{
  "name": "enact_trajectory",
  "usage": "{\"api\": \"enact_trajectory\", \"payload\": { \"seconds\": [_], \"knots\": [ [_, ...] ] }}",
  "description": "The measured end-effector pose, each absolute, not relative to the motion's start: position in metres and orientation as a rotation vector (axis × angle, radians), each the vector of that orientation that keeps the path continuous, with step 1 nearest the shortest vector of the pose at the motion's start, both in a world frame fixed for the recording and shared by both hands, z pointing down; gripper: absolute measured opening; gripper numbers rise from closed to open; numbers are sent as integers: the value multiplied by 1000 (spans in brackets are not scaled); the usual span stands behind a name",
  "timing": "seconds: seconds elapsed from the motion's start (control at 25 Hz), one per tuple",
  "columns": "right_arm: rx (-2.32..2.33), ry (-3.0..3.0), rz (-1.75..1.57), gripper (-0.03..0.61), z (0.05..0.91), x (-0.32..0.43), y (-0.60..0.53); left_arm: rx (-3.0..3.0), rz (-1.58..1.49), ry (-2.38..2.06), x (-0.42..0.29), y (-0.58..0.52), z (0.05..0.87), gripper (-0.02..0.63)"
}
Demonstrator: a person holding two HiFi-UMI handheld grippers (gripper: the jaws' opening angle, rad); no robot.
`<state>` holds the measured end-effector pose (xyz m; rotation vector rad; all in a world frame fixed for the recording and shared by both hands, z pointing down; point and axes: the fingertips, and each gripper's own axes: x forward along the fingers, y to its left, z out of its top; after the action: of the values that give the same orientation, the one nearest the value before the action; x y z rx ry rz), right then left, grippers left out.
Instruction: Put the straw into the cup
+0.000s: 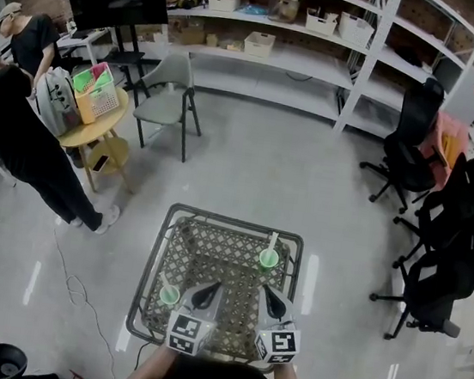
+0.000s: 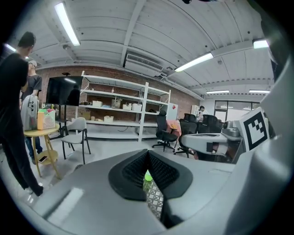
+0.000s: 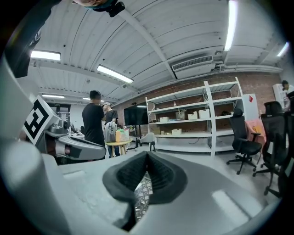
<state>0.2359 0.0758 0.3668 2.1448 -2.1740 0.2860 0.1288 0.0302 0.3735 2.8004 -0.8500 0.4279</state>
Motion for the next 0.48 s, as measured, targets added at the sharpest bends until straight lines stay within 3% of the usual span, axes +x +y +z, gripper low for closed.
{"api": "enact_trajectory", "payload": {
  "seconds": [0.48],
  "knots": [
    [2144, -2152, 274, 3, 364, 235, 77, 2809, 416, -851, 126, 29, 368, 6]
  ]
}}
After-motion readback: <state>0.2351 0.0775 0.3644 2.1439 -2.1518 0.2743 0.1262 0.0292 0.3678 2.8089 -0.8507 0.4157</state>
